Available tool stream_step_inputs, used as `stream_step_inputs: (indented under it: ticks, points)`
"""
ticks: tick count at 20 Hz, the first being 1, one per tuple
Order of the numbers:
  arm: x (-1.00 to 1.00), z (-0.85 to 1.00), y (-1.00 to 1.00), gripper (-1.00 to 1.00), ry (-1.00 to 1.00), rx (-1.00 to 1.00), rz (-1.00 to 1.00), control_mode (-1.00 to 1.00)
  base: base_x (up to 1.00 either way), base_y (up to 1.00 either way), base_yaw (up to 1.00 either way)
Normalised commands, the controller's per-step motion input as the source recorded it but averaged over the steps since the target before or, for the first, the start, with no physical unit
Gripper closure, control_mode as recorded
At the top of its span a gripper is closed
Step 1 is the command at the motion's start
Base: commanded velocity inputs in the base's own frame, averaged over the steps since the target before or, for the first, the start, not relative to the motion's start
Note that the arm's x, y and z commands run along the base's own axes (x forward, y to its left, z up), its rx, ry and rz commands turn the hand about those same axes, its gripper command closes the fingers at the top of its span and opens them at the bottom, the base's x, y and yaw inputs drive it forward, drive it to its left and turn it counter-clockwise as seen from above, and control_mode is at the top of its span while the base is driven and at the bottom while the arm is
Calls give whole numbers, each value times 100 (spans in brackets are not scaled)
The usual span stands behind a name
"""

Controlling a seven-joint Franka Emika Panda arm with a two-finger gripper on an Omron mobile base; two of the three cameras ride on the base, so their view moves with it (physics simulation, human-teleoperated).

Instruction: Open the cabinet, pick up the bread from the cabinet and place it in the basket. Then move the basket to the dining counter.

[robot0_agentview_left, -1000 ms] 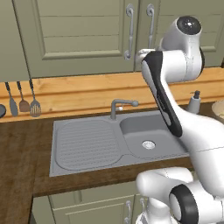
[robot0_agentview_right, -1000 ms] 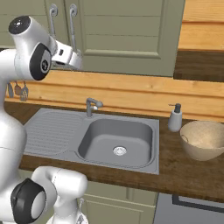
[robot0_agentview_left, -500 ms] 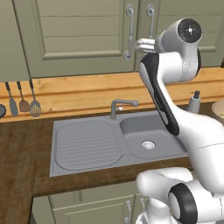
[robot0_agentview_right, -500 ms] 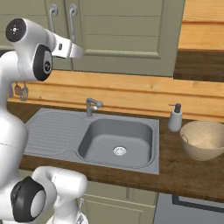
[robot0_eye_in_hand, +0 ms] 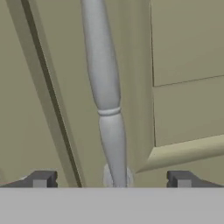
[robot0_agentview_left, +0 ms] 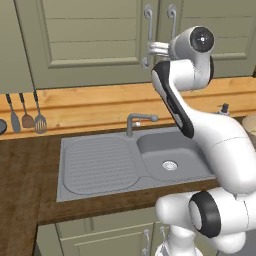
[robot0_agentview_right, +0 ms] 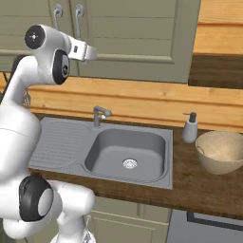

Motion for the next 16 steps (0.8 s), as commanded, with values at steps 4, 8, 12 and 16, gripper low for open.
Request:
stream_step_inputs:
  ticks: [4,8,12,16]
  points:
    - [58,-2,0,100,0,0,3,-100,0,0,0]
    - [39,-8,0,100,0,0,4,-100,0,0,0]
    - [-18,-7,-7,100,0,-1,1,-100,0,0,0]
    - [-97,0,-16,100,2,0,0,-100,0,0,0]
